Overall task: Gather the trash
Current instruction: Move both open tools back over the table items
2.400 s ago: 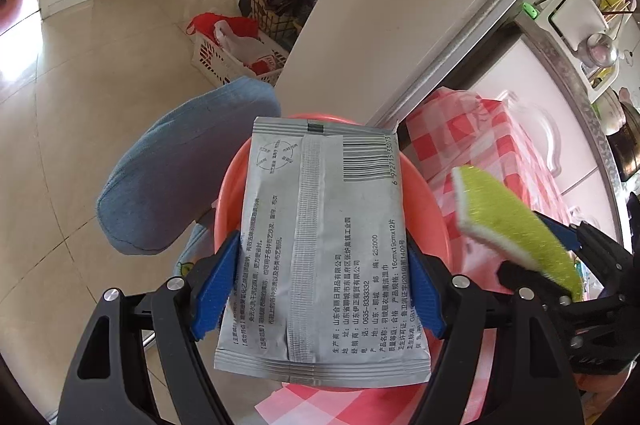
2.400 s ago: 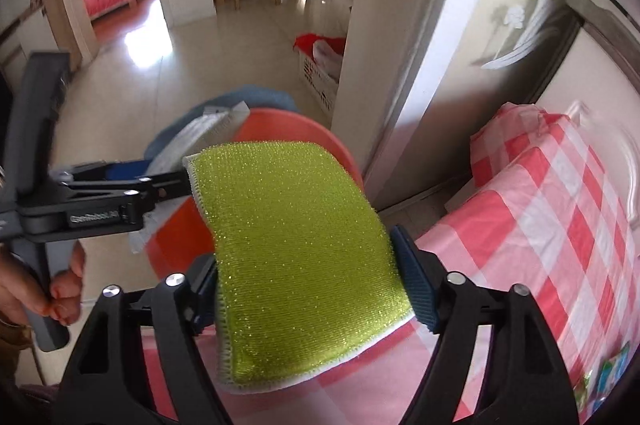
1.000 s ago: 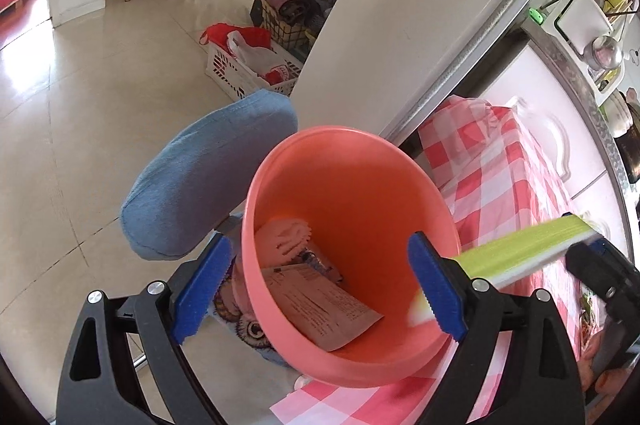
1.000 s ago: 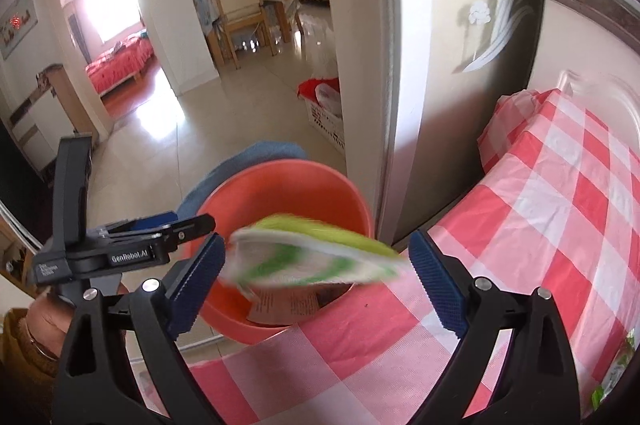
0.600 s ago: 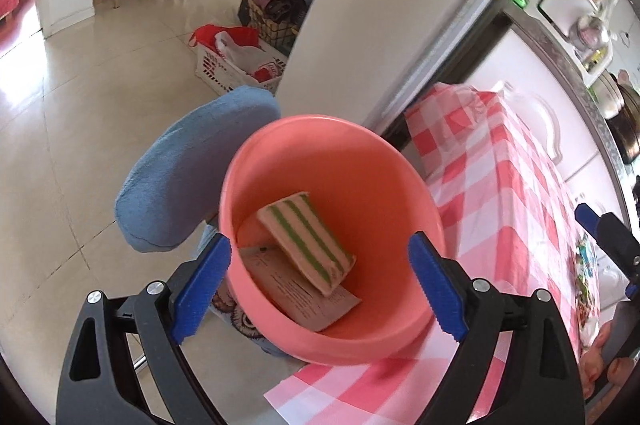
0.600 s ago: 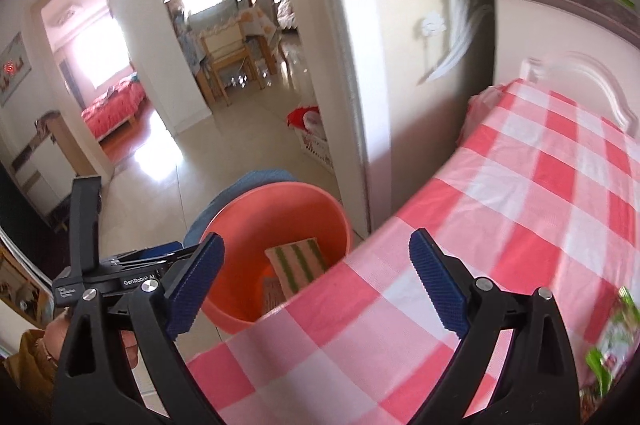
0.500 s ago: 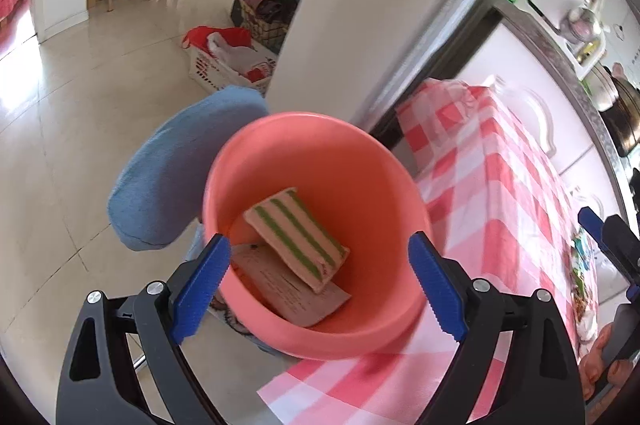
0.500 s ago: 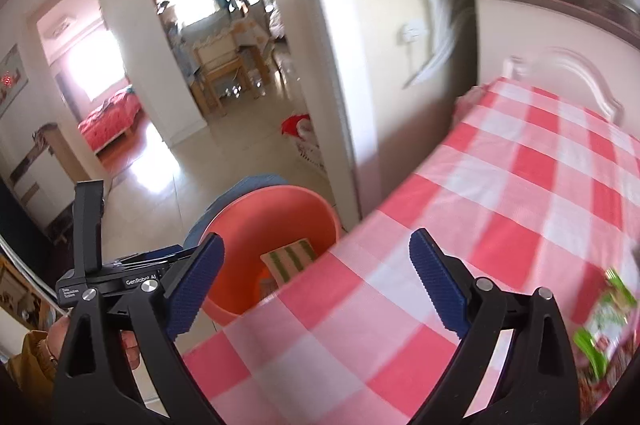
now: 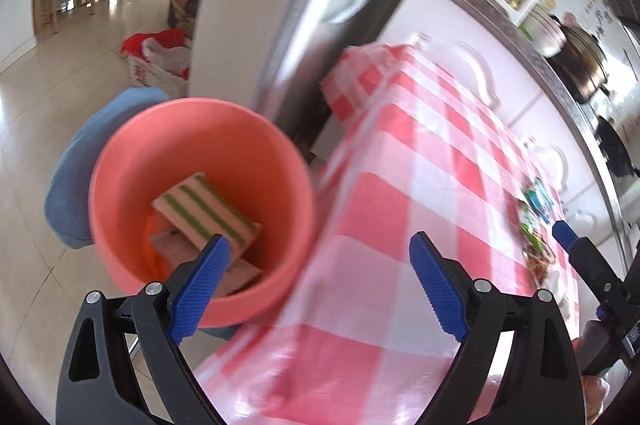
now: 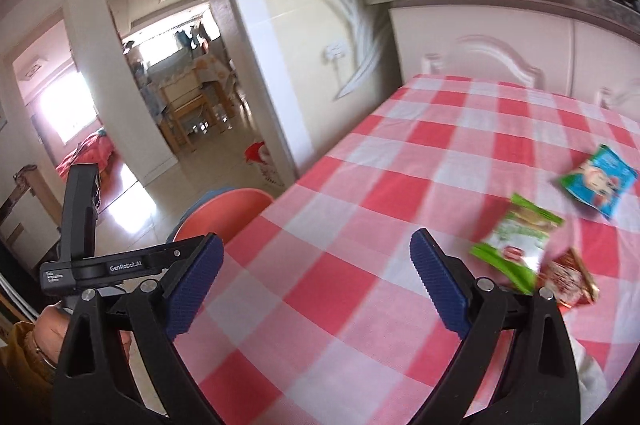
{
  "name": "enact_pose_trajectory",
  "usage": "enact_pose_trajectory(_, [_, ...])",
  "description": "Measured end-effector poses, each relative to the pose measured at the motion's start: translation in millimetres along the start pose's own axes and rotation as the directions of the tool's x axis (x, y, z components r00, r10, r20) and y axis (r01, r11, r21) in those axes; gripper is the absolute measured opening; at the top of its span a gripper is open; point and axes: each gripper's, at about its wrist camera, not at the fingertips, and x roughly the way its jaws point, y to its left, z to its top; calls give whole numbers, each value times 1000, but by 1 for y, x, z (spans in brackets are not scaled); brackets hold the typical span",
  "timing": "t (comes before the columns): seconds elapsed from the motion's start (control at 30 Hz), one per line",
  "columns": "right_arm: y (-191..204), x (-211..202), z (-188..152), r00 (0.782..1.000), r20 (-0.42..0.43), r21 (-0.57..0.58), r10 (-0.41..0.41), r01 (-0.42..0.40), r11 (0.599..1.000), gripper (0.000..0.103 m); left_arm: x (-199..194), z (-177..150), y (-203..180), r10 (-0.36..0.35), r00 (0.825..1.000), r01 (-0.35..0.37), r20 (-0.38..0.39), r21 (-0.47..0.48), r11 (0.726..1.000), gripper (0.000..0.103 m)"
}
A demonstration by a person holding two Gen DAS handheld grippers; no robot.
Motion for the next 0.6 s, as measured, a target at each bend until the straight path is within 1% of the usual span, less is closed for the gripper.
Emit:
enact_pose_trajectory(0.17, [-18, -23, -3, 998, 47, 17, -35, 34, 999, 95, 1, -6, -31, -25, 1000, 26, -14, 46, 999, 91])
enact_pose_trajectory(0.27, [-30, -35, -3, 997, 74, 45, -32, 28, 999, 95, 1, -10, -50, -39, 999, 41, -26, 71, 997, 91])
enact_pose_trajectory(0.43, [-48, -54, -5, 993, 104, 74, -47, 40, 996, 95, -1, -17, -79, -50, 998, 54, -35, 120, 991, 91])
enact_pose_trajectory(0.6, [-72, -77, -9, 987, 140, 117, -72, 56, 992, 95, 2, -25, -106, -66, 996, 76, -63, 166, 983, 91])
